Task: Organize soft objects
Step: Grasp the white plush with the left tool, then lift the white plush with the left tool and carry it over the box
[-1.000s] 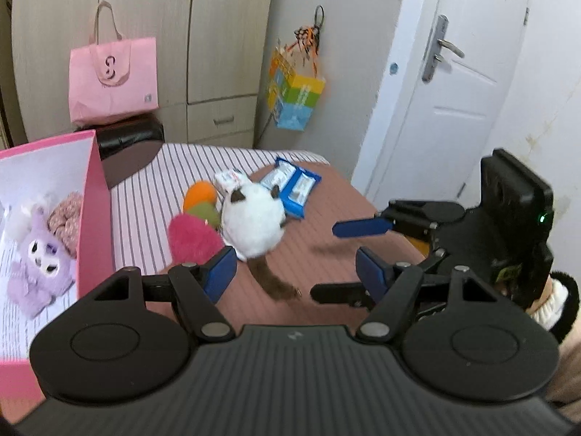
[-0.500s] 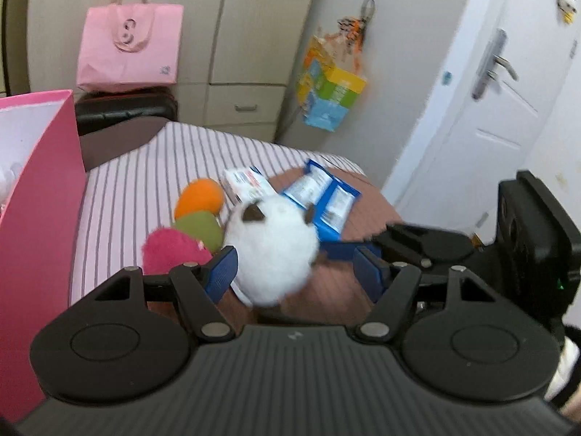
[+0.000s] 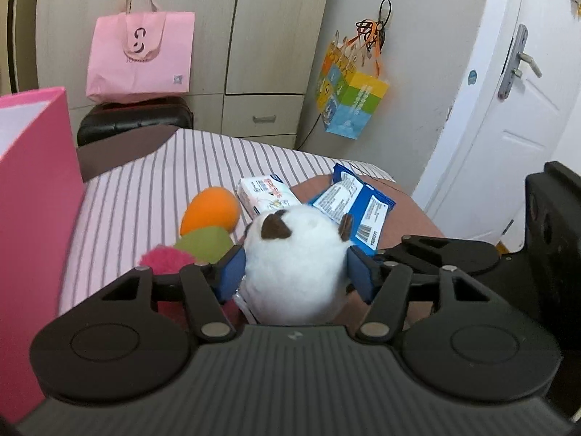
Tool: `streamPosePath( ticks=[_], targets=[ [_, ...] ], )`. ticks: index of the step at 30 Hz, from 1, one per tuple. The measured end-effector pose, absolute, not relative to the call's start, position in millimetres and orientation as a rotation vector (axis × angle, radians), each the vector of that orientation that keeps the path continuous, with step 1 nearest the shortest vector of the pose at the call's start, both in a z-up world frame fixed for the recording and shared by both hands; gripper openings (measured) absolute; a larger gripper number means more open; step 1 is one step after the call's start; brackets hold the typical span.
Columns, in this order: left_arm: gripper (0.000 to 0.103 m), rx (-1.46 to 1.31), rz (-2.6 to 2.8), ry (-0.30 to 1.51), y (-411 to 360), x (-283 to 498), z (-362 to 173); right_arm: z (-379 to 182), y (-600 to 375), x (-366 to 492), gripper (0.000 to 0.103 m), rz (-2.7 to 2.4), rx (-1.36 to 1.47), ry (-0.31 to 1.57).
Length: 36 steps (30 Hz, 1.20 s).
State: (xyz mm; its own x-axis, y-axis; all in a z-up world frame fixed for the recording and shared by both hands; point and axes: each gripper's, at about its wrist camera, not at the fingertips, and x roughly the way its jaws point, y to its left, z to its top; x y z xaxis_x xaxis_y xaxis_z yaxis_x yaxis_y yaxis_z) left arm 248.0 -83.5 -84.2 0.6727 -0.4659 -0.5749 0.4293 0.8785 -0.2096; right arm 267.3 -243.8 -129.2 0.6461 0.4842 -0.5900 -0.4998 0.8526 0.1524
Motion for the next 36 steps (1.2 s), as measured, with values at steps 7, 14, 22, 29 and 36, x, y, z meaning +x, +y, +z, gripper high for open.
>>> streamPosePath(
  ticks=[7,14,22,29,36],
  targets=[
    [0.059,-0.031,-0.492,0.668,-87.5,242.1,-82.7,-127.9,-236.5,255.8,0.069,0.529,-0.05,0.63],
    [0.059,-0.094,-0.557,0.701,-84.1,229.1,-76.9,-115.9,-243.7,238.4,0.069,0.464,0.011,0.637],
    [0.059,-0.081,-0.574,0.697,-89.9,201.8,-68.5,-106.0,-247.9,207.3,0.069,0.422,0.013,0.606],
    [0.059,-0.084,-0.579,0.755,-86.0,174.2,-52.7,-94.9,-248.3,176.4,0.068,0.418,0.021,0.585],
    [0.059,-0.036,-0.577,0.748,-84.9,147.1,-45.3,-87.8,-246.3,147.0,0.067,0.402,0.067,0.564]
  ],
)
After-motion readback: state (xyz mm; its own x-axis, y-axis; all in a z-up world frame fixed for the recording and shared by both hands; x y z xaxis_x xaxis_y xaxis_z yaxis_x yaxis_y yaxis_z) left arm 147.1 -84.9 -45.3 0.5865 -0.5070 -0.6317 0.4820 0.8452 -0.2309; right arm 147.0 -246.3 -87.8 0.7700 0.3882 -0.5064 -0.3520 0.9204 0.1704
